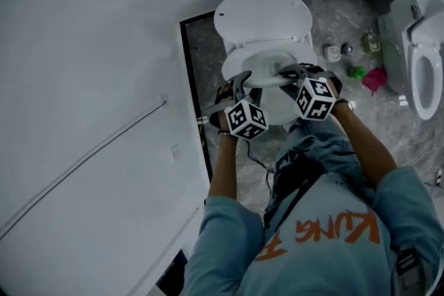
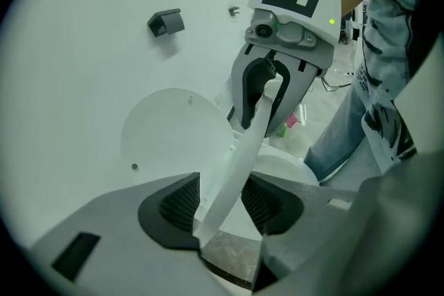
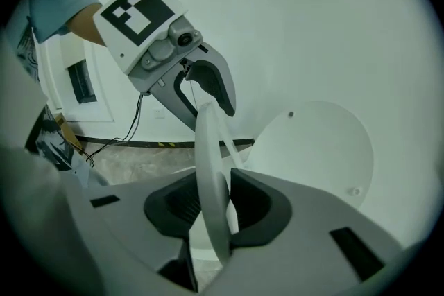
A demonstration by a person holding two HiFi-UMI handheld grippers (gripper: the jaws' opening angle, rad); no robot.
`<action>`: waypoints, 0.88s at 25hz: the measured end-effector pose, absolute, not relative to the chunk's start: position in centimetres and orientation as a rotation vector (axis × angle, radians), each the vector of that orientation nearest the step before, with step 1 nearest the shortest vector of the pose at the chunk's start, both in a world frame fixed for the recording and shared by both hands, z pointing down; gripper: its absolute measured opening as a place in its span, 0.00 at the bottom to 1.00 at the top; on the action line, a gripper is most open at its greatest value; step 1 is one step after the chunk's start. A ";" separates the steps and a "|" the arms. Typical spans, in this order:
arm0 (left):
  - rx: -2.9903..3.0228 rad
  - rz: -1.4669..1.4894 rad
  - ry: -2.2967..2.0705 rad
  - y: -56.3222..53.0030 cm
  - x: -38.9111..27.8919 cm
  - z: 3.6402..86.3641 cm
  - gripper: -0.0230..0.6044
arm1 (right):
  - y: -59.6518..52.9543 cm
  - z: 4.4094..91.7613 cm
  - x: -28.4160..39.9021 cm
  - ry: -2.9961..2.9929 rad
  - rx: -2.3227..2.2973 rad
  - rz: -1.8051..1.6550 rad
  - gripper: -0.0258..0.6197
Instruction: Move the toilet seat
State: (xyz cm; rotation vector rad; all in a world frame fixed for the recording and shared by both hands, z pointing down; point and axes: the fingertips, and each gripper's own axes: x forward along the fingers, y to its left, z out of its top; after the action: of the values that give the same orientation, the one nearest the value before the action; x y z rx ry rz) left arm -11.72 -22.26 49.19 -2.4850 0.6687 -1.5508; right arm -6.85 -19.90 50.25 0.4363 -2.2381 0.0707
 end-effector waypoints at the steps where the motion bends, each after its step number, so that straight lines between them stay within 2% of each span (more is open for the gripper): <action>1: -2.473 -1.555 0.666 -23.0 -11.6 48.8 0.33 | -20.7 49.7 -6.4 -2.242 0.464 0.058 0.19; 10: -2.337 -1.630 0.633 -28.9 -10.3 45.8 0.36 | -26.2 46.9 -3.8 -2.253 0.534 -0.079 0.14; 17: -2.320 -1.640 0.617 -33.5 -9.8 44.6 0.35 | -30.5 45.7 -3.1 -2.252 0.637 -0.109 0.12; 22: -2.363 -1.599 0.687 -36.6 -9.1 44.6 0.31 | -34.1 45.3 -2.1 -2.255 0.734 -0.093 0.14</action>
State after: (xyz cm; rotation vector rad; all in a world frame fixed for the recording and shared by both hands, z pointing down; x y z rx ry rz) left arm -9.11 -36.63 44.57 -2.3635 0.6869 -1.5985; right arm -2.10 -34.10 45.27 0.7339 -2.2546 -0.0927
